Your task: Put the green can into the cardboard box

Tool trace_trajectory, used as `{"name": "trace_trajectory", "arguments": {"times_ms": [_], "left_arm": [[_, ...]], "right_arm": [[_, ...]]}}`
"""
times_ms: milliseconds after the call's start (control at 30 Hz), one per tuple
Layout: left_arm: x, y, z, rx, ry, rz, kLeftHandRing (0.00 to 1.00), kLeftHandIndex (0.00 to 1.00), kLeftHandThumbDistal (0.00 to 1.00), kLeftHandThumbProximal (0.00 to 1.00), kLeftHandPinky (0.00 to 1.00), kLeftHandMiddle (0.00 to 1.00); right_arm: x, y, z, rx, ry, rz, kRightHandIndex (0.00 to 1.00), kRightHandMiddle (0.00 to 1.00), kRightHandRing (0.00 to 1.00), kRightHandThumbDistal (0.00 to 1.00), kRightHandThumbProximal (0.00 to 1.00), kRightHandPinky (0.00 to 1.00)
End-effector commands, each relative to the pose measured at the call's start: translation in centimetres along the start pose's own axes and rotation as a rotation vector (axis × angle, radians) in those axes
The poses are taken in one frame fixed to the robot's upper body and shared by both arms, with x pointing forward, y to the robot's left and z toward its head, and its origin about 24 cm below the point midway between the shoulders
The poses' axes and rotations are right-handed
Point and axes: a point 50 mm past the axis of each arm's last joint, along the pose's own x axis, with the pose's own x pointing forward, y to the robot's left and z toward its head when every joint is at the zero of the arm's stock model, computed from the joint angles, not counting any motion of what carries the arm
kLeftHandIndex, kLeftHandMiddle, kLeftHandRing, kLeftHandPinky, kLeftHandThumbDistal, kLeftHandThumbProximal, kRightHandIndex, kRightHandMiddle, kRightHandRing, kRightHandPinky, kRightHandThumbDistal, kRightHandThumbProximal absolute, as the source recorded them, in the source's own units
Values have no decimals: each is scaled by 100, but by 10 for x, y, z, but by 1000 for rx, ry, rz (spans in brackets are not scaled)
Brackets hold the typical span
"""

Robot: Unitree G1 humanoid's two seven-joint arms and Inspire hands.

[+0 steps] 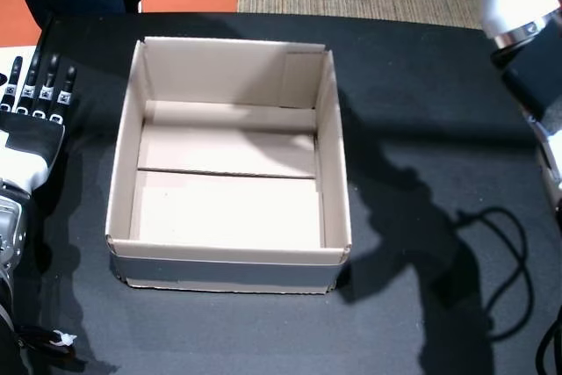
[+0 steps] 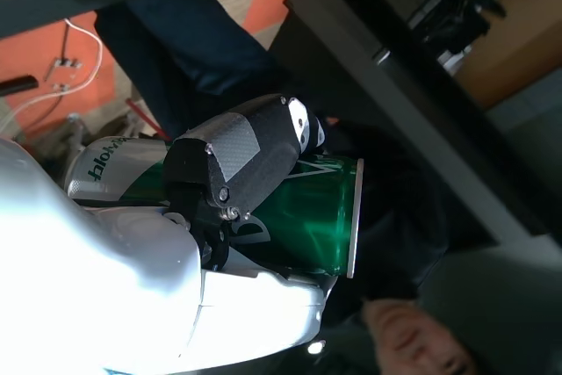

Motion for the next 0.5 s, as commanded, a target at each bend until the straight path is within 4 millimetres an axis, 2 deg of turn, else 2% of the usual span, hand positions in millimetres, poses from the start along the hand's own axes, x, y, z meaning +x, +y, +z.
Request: {"name": "trace_trajectory", "arguments": {"times_ms": [0,100,167,267,367,467], "left_arm": [[-1,2,-3,24,9,10,90,75,0,65,94,81],[0,2,-4,28,7,16,88,73,0,67,92,79],[-1,2,-5,22,7,12,88,74,0,66,91,79],[-1,2,-5,15,9,6,90,73,0,66,94,79],[0,2,-7,19,9,13,89,71,0,67,95,78],[-1,2,-8,29,16,12,86,69,0,68,94,76]], "right_arm": [[22,-9,20,-29,-122,-15,22,20,28,6,0,40],[27,-2,24,-22,-144,12,19,20,28,7,0,38],[28,10,22,38,-127,39,16,18,27,6,0,38],[27,29,20,97,-105,103,17,17,25,10,0,38],[27,51,16,101,-64,253,19,19,26,8,0,39],[25,72,15,71,-39,441,20,19,26,17,0,39]]}}
